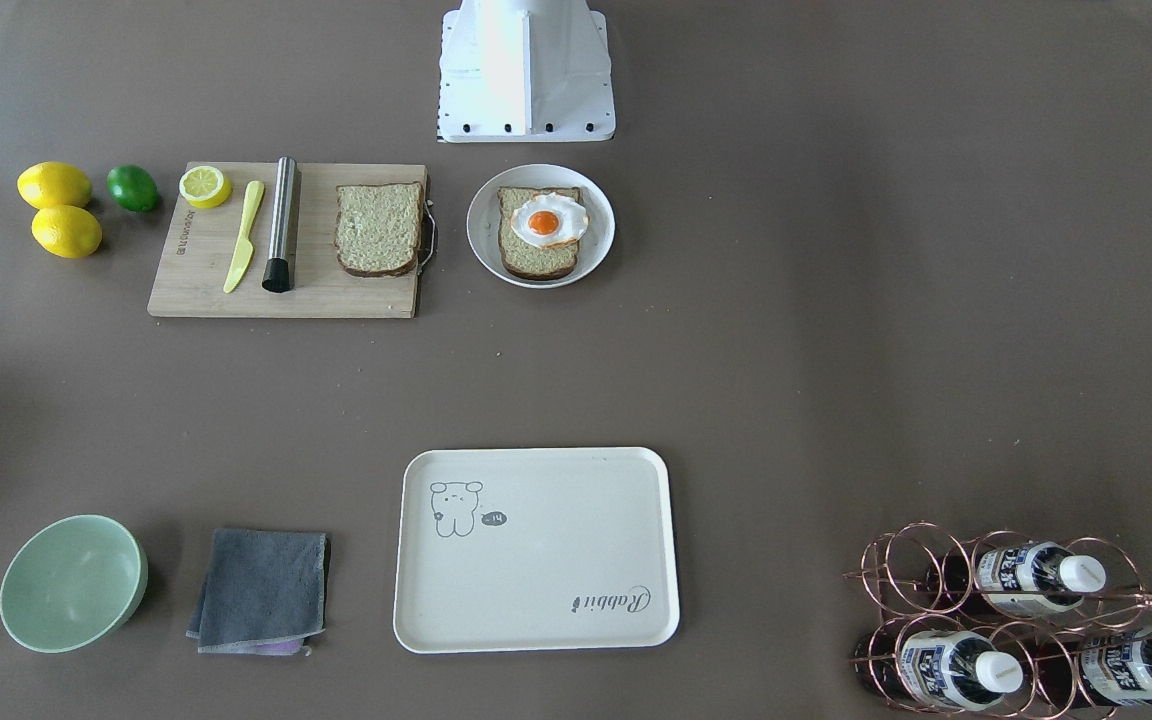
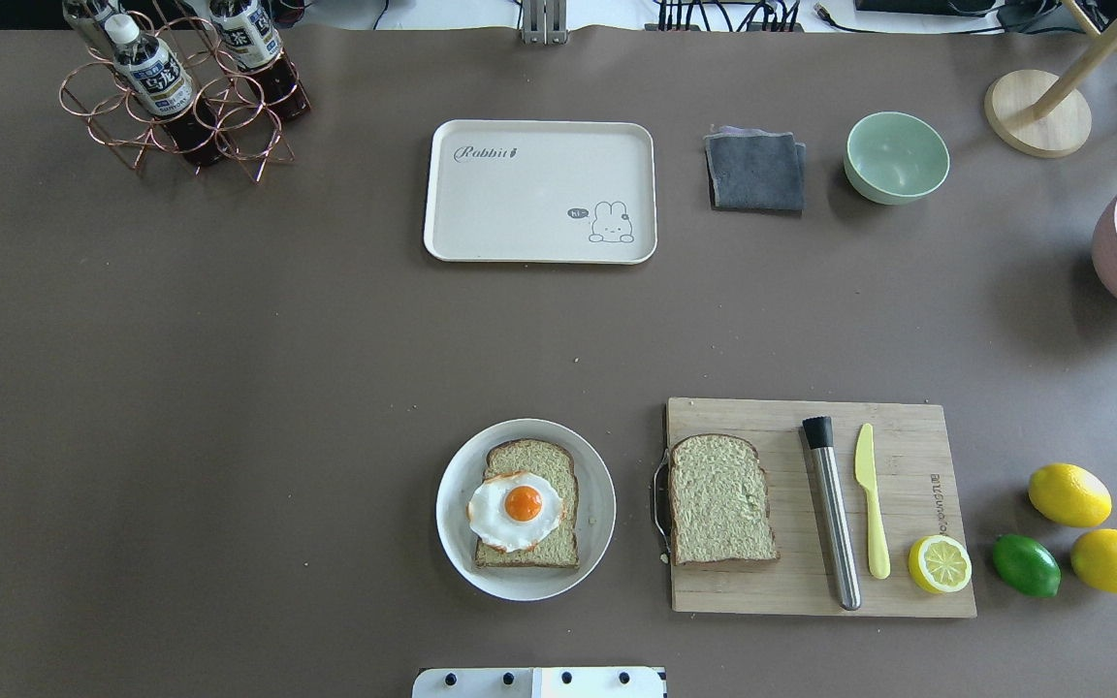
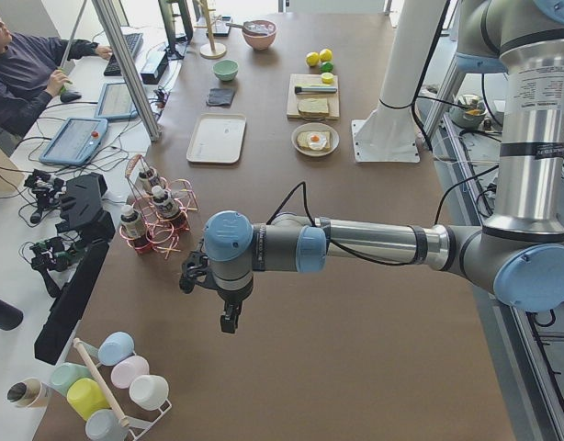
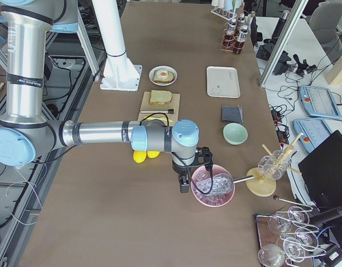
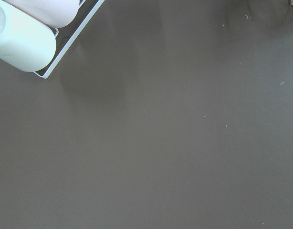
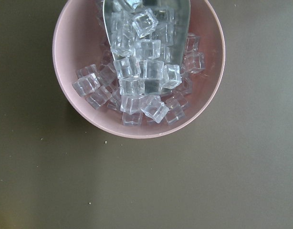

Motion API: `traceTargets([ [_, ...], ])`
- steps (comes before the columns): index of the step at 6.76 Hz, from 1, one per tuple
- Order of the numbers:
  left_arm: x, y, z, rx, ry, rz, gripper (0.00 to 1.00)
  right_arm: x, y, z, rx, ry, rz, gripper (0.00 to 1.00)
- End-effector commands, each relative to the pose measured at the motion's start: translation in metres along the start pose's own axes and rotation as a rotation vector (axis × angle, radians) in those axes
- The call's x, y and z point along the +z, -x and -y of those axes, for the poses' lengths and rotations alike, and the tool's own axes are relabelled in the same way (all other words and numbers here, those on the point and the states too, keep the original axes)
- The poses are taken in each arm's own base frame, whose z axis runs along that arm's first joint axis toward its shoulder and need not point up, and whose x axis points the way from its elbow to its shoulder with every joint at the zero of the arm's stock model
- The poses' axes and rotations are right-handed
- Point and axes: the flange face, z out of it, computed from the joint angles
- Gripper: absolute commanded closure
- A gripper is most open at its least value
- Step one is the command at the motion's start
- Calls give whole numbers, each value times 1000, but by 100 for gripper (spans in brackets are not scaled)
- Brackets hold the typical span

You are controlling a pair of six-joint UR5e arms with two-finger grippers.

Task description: Make sandwich and place on tray

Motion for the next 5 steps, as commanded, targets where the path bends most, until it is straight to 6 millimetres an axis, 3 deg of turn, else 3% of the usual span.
traceTargets([
  [1, 0, -1, 1, 4, -1, 1, 2, 0, 0, 0, -2, -1, 1, 0],
  [5, -2, -2, 3, 2, -2, 2, 2, 2, -1, -2, 1, 3, 1, 0],
])
